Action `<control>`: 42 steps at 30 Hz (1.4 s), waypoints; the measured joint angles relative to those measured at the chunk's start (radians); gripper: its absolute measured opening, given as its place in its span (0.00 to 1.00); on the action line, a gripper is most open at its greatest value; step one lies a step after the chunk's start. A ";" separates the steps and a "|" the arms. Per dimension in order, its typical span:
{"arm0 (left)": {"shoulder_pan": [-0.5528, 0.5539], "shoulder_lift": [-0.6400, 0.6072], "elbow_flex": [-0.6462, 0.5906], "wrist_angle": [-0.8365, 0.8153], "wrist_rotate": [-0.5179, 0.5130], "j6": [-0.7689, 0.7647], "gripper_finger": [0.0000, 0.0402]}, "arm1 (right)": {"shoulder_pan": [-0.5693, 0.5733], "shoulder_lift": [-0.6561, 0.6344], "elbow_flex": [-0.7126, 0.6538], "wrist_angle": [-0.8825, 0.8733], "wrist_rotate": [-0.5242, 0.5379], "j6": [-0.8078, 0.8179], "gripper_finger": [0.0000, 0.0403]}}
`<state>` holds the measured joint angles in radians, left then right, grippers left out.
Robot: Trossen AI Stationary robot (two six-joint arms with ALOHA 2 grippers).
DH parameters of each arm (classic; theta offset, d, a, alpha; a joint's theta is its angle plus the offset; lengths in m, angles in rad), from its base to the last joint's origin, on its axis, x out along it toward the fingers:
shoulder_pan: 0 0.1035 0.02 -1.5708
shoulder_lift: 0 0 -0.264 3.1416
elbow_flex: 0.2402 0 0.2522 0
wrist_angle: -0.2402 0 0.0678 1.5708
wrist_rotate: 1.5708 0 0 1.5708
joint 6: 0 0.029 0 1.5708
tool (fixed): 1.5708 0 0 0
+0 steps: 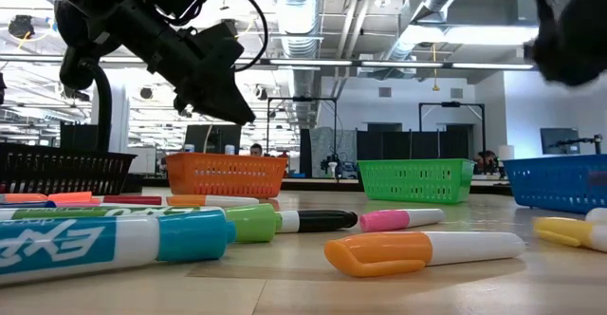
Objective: Pick & Place Markers
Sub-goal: Put the dark blue marker pen into the blue bin, then put the pink marker pen into the black bin
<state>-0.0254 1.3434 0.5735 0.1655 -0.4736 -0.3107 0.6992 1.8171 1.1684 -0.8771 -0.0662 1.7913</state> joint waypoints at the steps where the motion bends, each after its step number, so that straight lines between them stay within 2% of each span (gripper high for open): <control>1: 0.000 0.000 0.000 0.002 0.000 0.000 0.33 | -0.004 0.000 0.027 -0.054 0.011 -0.013 0.11; 5: 0.000 0.000 0.000 0.005 0.000 0.000 0.33 | -0.022 -0.002 0.119 -0.336 0.040 -0.058 0.09; 10: 0.000 0.000 0.000 0.013 0.000 0.000 0.33 | -0.049 -0.003 0.194 -0.693 0.128 -0.064 0.04; 16: 0.000 0.000 0.000 0.023 0.000 0.000 0.33 | -0.114 -0.076 0.154 -0.693 0.266 -0.169 0.11; 18: 0.000 0.000 0.000 0.027 0.000 0.000 0.33 | -0.135 -0.113 0.111 -0.681 0.274 -0.225 0.11; 21: 0.000 0.000 0.000 0.027 0.000 0.000 0.33 | -0.158 -0.189 0.045 -0.693 0.321 -0.199 0.07; 26: 0.000 0.000 0.000 0.027 0.000 0.000 0.33 | -0.178 -0.321 -0.141 -0.633 0.312 -0.179 0.05; 32: 0.000 0.000 0.000 0.028 0.000 0.000 0.33 | -0.178 -0.424 -0.310 -0.395 0.281 -0.212 0.14; 42: 0.000 0.000 0.000 0.031 0.000 0.000 0.33 | -0.186 -0.439 -0.333 -0.367 0.275 -0.220 0.18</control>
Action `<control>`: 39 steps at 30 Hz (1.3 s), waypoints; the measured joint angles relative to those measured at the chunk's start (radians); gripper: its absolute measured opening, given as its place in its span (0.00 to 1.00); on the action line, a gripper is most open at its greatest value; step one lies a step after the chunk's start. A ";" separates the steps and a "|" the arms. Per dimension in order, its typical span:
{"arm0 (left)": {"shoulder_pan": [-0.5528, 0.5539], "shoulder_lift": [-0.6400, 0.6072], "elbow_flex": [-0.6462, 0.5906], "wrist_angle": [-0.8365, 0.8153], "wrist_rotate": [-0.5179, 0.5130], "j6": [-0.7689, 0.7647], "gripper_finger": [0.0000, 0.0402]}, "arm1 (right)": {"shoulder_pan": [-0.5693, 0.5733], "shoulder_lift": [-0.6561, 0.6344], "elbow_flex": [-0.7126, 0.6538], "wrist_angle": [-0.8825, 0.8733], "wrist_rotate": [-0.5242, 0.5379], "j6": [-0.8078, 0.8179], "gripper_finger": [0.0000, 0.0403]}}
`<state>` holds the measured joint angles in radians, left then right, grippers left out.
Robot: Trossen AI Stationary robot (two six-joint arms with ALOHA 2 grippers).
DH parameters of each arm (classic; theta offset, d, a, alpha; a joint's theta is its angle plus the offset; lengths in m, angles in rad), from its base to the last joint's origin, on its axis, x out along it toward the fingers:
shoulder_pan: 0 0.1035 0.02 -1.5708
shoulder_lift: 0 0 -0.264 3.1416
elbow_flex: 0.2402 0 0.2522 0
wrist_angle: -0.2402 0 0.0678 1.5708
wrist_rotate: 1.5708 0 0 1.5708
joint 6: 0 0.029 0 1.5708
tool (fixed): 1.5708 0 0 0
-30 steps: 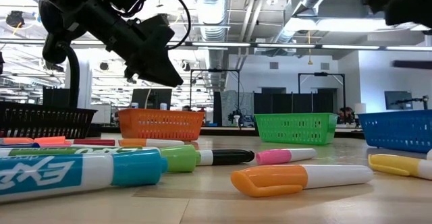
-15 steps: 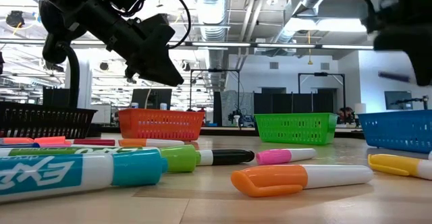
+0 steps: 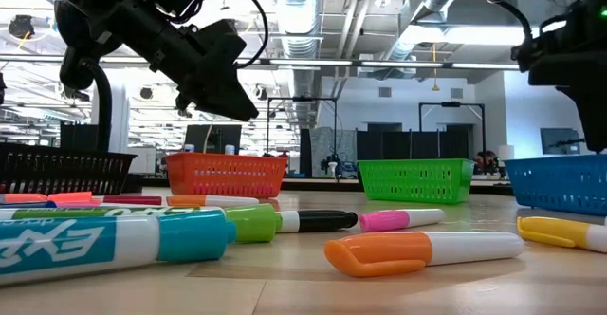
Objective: Pick & Place Markers
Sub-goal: Put the pink marker pen into the black bin
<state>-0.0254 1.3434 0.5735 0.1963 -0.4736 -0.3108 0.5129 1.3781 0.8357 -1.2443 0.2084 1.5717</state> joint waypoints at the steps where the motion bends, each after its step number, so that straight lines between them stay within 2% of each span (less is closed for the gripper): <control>1: 0.000 0.000 0.000 0.000 0.000 0.000 0.33 | 0.000 0.000 0.006 0.001 -0.003 0.003 0.19; 7: 0.000 0.000 0.000 0.002 0.000 0.000 0.33 | 0.003 0.000 0.088 0.122 -0.046 0.026 0.20; 13: 0.000 0.000 0.000 0.005 0.000 -0.001 0.33 | 0.023 0.002 0.138 0.353 -0.050 0.103 0.20; 16: 0.000 0.000 0.000 0.005 0.000 0.000 0.33 | 0.041 0.044 0.138 0.466 -0.060 0.130 0.20; 19: 0.000 0.000 0.000 0.005 0.000 0.000 0.33 | 0.058 0.110 0.138 0.550 -0.123 0.130 0.20; 27: 0.000 0.000 0.000 0.007 0.000 0.000 0.33 | 0.069 0.257 0.138 0.662 -0.289 0.131 0.20; 39: 0.000 0.000 0.000 0.015 0.000 0.000 0.33 | 0.069 0.358 0.138 0.736 -0.349 0.158 0.20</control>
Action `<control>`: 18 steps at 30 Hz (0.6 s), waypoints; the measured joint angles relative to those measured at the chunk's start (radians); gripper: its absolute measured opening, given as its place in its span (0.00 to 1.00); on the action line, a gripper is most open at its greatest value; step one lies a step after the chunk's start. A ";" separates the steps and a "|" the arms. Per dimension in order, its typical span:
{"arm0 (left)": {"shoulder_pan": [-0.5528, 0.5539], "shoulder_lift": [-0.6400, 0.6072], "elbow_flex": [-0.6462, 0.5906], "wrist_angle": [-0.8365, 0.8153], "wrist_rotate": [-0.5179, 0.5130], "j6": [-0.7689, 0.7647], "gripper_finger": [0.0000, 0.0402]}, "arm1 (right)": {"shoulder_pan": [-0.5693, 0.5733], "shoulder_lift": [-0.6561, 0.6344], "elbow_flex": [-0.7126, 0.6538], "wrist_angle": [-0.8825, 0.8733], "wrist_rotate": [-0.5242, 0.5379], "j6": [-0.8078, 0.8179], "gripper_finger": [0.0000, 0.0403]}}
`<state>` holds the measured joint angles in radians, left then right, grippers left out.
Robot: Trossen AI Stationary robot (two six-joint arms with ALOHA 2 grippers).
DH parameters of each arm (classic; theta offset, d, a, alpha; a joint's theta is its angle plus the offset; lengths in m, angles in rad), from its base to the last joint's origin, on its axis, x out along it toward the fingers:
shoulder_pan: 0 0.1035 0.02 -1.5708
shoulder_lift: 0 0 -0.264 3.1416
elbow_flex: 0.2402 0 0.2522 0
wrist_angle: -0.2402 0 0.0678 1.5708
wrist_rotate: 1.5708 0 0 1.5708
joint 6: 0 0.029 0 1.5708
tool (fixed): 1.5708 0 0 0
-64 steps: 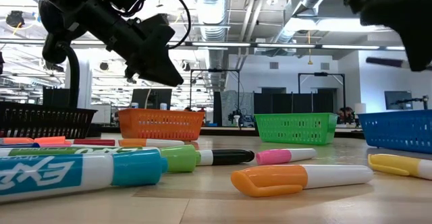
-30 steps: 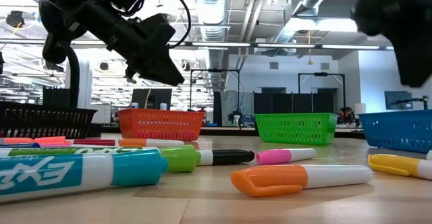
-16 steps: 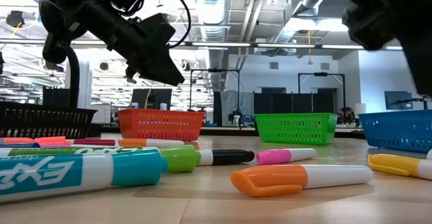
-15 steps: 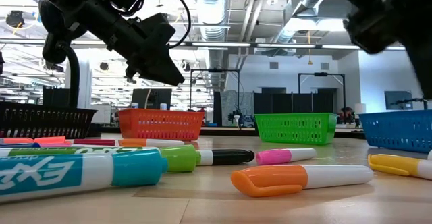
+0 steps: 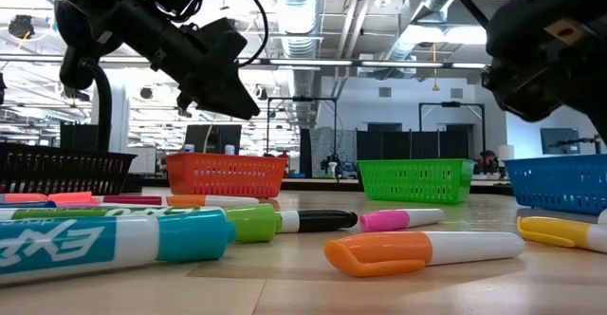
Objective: Pick & Place Markers
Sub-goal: Put the pink marker pen into the black bin
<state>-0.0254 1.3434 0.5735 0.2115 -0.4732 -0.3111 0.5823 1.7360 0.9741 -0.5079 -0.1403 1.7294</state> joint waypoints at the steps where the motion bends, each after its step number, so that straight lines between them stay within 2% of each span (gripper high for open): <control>1: 0.000 0.000 0.000 0.000 0.000 0.000 0.33 | 0.000 0.004 0.000 0.007 -0.001 0.001 0.20; 9: 0.000 0.000 0.000 0.001 0.000 0.000 0.33 | -0.002 0.022 0.000 0.043 0.015 -0.002 0.20; 13: 0.000 0.000 0.000 0.005 0.000 0.000 0.33 | -0.002 0.024 -0.001 0.038 0.006 -0.076 0.21; 18: 0.000 0.000 0.000 0.007 0.000 0.000 0.33 | -0.030 0.019 -0.001 0.038 -0.086 -0.143 0.25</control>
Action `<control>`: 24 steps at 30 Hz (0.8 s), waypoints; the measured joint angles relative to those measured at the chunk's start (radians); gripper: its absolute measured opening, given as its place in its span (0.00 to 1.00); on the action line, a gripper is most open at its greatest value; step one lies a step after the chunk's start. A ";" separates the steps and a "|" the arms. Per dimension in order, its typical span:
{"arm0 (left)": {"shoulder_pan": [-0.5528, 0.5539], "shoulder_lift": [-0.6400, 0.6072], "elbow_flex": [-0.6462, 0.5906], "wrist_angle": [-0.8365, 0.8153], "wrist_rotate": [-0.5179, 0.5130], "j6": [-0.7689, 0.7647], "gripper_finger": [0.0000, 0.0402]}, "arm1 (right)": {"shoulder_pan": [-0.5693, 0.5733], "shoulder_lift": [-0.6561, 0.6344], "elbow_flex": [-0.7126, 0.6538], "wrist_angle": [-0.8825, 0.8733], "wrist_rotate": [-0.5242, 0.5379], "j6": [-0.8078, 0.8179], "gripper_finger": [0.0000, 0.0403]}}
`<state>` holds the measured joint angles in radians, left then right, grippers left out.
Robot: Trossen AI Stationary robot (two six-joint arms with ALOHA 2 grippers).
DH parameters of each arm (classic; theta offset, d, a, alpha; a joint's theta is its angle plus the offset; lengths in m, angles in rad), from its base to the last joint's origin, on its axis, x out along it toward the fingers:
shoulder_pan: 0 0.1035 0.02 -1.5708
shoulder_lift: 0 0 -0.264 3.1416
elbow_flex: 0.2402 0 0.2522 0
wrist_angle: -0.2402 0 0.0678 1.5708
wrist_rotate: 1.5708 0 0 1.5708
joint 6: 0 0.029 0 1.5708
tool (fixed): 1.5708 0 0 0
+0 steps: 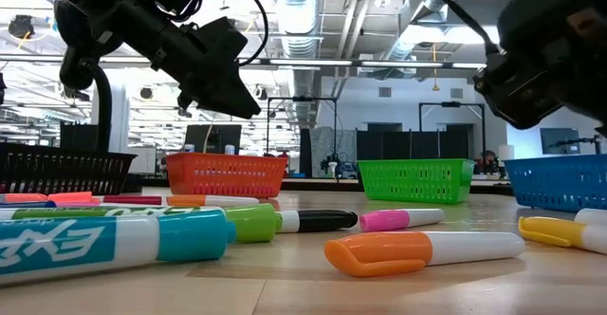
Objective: Pick & Place Markers
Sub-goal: Put the pink marker pen into the black bin
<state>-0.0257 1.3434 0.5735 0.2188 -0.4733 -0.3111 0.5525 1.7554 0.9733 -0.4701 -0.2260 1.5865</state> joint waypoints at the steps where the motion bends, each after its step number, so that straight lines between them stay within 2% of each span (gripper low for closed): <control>1: 0.000 0.000 0.000 0.000 0.000 0.000 0.33 | -0.007 0.000 0.000 0.000 -0.011 -0.012 0.26; 5: 0.000 0.000 0.000 0.004 0.000 0.000 0.33 | -0.025 0.000 0.000 0.007 -0.045 -0.055 0.31; 11: 0.000 0.000 0.000 0.005 0.000 0.000 0.33 | -0.029 0.000 0.000 0.064 -0.036 -0.058 0.36; 24: 0.000 0.000 0.000 0.006 0.000 0.000 0.33 | 0.017 0.053 0.004 0.065 0.018 0.011 0.34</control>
<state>-0.0255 1.3434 0.5735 0.2247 -0.4734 -0.3111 0.5693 1.8082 0.9771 -0.4050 -0.2077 1.5974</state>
